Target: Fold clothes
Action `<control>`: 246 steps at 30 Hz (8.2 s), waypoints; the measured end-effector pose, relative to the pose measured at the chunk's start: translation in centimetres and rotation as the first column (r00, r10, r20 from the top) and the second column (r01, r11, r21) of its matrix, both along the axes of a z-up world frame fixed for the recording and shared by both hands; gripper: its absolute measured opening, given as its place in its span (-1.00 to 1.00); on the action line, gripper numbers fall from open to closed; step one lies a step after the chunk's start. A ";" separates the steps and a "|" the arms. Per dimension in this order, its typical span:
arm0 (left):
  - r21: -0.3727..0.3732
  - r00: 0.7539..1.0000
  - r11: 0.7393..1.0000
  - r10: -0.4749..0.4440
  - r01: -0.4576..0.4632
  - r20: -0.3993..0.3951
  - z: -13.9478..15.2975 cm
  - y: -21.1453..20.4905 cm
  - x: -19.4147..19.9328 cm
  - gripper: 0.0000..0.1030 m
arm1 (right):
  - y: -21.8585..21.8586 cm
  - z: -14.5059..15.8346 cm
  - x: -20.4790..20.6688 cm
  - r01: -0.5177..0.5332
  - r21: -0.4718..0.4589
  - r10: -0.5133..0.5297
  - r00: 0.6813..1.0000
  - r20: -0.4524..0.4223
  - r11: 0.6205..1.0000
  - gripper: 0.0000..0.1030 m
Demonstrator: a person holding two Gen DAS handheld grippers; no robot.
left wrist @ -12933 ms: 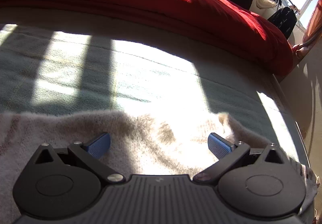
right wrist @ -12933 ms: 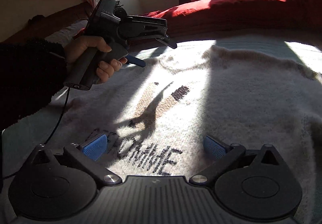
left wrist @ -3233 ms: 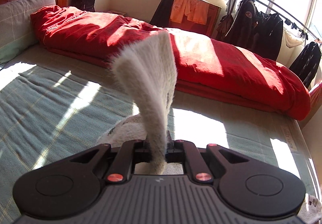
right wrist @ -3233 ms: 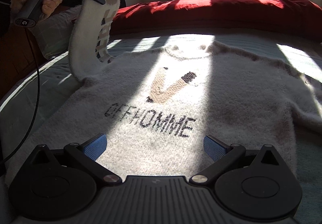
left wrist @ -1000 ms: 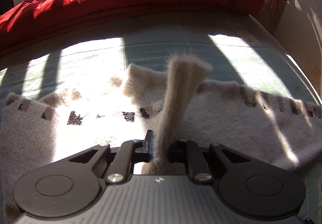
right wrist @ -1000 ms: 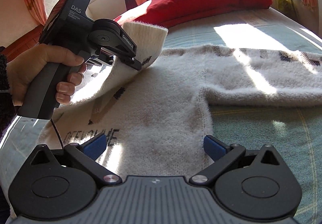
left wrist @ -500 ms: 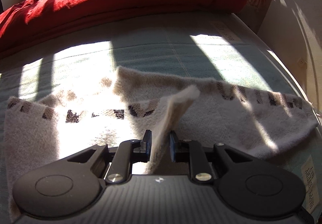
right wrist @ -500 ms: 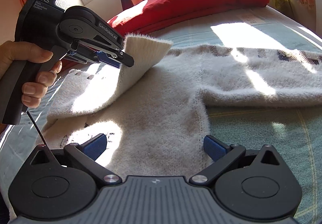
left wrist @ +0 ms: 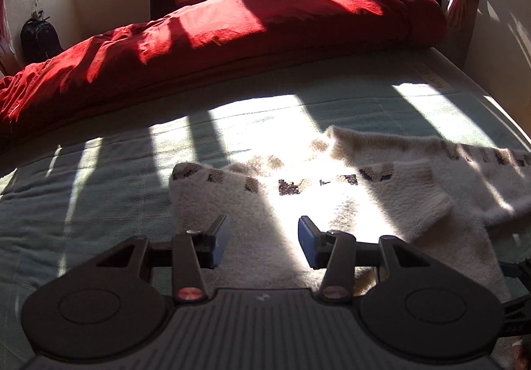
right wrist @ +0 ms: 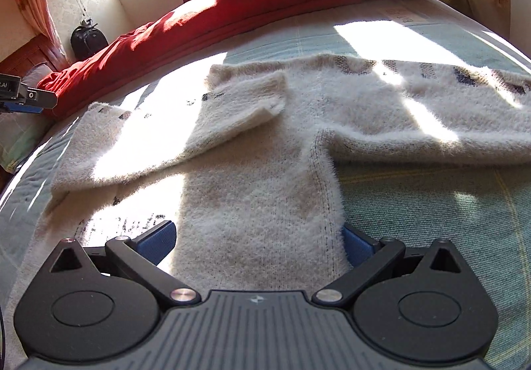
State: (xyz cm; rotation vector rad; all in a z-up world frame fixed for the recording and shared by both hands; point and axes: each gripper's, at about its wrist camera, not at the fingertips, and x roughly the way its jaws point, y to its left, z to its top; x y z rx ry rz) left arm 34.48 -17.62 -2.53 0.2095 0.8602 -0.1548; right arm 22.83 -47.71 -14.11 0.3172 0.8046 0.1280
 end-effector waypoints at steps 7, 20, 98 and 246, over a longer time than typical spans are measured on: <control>0.096 0.997 0.995 0.007 0.000 -0.072 -7.0 4.9 -2.2 0.08 | 1.2 -0.6 0.5 0.006 -0.064 -0.006 1.000 0.001 0.998 1.00; 0.119 0.982 0.989 0.062 -0.085 0.180 -11.0 8.7 -1.5 0.12 | 2.8 -1.4 1.1 0.046 -0.153 -0.042 0.999 0.031 0.987 1.00; -0.419 0.963 0.877 -0.155 0.237 0.221 -6.3 15.0 0.2 0.25 | 2.9 -1.4 12.4 0.129 0.215 -0.122 0.992 -0.042 0.968 -0.82; -0.215 0.999 0.975 -0.051 0.052 0.010 -11.8 4.3 -25.1 0.43 | 8.4 -0.5 -14.3 0.181 -0.202 -0.189 0.982 -0.023 0.963 0.80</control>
